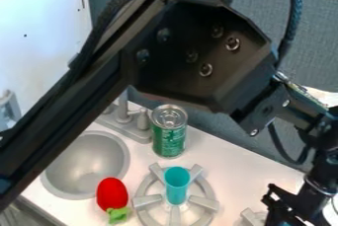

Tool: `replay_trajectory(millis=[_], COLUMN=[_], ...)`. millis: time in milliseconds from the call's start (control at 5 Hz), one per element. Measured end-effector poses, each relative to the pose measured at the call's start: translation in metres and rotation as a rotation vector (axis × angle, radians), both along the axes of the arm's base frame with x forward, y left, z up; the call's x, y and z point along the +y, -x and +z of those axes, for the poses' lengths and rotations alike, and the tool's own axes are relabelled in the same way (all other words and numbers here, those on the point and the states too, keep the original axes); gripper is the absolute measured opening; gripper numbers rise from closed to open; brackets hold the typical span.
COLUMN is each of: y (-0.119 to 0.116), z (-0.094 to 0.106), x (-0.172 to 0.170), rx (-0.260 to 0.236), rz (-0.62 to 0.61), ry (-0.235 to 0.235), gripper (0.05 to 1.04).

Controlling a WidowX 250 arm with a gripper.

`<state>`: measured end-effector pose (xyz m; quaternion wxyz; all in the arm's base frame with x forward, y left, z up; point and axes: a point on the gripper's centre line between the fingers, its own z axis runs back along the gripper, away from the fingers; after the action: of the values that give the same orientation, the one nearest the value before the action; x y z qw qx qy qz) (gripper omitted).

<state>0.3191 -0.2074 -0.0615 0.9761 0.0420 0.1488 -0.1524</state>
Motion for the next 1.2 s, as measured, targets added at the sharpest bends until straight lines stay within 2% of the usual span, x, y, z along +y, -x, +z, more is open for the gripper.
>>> replay_trajectory(millis=[200,400,600,800,1000,1200], y=[0.007,0.008,0.01,0.012,0.008,0.002], z=[-0.009,-0.009,-0.012,-0.017,-0.018,-0.017], x=[0.006,0.002,-0.004,-0.003,-0.003,0.0], rx=[0.007,0.022,0.024,0.017,-0.005,-0.031], rz=[0.01,-0.021,-0.051,-0.074,-0.089,-0.081], ry=[-0.013,0.019,0.084,0.096,0.091,0.061], gripper=[0.657,0.657,0.657,0.657,0.657,0.657])
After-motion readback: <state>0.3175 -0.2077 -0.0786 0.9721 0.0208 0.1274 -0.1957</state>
